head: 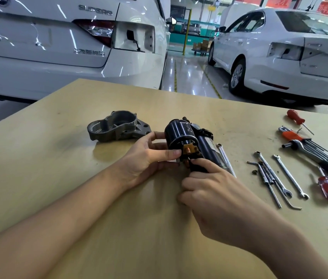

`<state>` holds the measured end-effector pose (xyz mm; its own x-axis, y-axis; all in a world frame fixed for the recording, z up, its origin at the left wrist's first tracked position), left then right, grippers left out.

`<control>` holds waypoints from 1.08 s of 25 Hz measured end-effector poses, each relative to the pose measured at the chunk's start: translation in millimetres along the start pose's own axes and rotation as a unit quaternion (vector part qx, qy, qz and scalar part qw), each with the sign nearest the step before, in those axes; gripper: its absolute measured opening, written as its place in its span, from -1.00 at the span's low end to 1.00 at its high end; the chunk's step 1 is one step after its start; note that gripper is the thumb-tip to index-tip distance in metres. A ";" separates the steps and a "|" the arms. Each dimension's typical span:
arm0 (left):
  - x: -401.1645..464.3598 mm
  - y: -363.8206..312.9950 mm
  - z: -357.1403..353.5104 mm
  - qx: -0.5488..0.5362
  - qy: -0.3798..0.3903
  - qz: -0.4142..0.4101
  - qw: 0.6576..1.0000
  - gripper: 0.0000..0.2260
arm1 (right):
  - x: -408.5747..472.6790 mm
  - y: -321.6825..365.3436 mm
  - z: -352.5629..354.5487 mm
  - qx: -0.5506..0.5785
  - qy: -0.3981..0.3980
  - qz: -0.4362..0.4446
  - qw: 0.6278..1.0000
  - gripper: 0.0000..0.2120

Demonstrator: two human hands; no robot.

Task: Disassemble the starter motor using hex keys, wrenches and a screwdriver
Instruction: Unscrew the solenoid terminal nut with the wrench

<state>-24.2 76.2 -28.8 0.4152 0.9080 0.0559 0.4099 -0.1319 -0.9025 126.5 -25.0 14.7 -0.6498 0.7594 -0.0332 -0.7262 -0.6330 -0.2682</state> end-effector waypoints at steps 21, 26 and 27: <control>4.2 3.1 7.2 0.009 0.006 0.001 1.000 -0.55 | -15.7 -91.9 -21.4 0.242 -0.282 -0.375 0.849 -0.84; 5.0 2.8 6.4 0.006 0.014 0.001 1.000 -0.57 | 9.2 -36.3 -1.7 0.391 -0.339 -0.191 0.834 -0.93; 5.1 2.6 6.3 0.004 0.015 -0.001 1.000 -0.58 | 11.5 -34.5 -4.6 0.383 -0.335 -0.205 0.836 -0.92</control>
<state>-26.2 83.0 -33.6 0.4376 0.8964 0.0706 0.4052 -0.1265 -0.9055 145.1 6.3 19.2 -0.1053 0.8434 0.5269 -0.6827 -0.4465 0.5783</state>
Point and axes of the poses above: each hand's wrist, its own x-axis towards the middle knuckle, its own z-axis out of the back of the hand, y = z × x, the point moved 1 cm from there along x, towards the middle knuckle, and after that the axes turned 1 degree about -z, right-handed, at the moved point
